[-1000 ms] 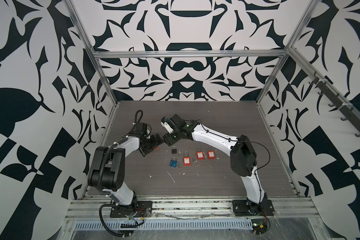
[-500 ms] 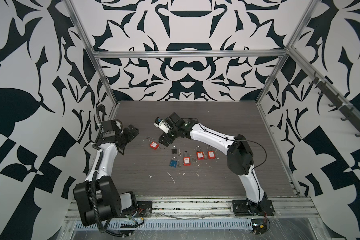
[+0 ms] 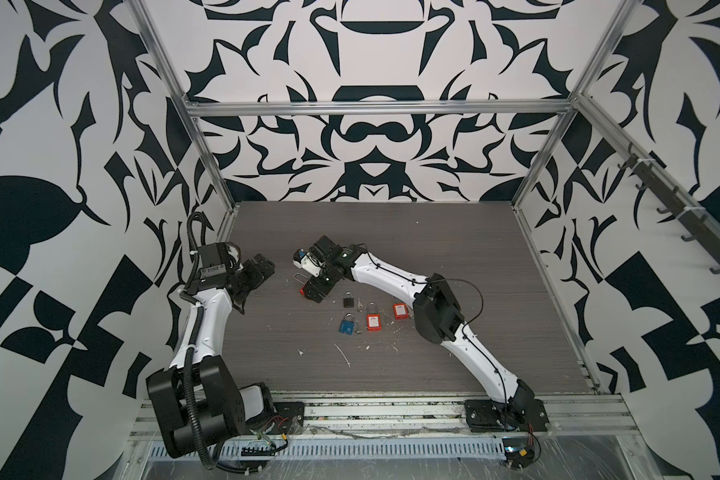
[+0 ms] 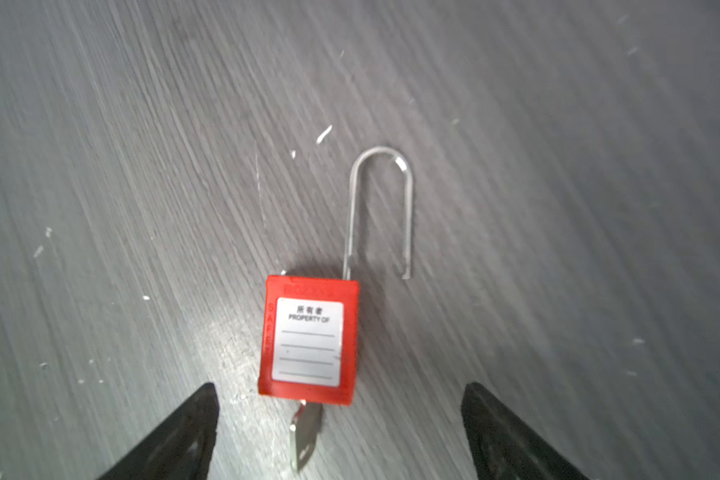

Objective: Lock with the key

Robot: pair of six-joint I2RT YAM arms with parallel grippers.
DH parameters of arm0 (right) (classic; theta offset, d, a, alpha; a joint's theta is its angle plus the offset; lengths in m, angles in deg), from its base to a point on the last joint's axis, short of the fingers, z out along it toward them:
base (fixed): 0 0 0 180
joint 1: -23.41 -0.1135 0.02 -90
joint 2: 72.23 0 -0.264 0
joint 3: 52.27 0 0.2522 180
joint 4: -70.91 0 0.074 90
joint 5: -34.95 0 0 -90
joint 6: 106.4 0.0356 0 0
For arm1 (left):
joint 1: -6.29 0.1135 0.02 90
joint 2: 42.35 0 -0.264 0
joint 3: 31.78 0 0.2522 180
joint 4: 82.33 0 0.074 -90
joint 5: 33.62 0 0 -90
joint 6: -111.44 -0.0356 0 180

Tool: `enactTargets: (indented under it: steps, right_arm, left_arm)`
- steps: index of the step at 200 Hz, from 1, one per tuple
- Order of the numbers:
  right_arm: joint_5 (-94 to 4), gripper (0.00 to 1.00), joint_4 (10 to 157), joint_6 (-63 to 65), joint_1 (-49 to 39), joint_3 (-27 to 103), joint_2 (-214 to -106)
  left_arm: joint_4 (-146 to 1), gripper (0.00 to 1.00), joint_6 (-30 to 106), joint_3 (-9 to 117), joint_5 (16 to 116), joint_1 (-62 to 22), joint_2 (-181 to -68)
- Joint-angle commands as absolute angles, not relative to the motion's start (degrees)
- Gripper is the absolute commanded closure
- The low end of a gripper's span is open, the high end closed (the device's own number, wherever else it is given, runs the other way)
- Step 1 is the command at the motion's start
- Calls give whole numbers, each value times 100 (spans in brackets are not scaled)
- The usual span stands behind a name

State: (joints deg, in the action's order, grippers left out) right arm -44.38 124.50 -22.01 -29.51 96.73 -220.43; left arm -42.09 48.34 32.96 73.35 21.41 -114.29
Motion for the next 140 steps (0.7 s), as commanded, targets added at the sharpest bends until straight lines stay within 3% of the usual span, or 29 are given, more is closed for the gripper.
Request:
enactTargets:
  steps: [1, 63, 115, 140]
  right_arm:
    - [-4572, 10, 12571, -2194, -3022, 9987, -22004]
    - [-4934, 32, 12510, -2266, -3160, 10082, -22250]
    - [-4932, 51, 11950, -2541, -3216, 9361, -21726]
    - [-4882, 53, 11488, -2658, -3220, 8792, -21272]
  left_arm:
    - [-3988, 3, 4733, 3193, 7344, 2172, -11284]
    - [-3926, 4, 4633, 3148, 7308, 2168, -11240]
    - [-3926, 5, 4459, 3155, 7355, 2168, -11197]
    - [-3944, 6, 4348, 3116, 7434, 2166, -11134]
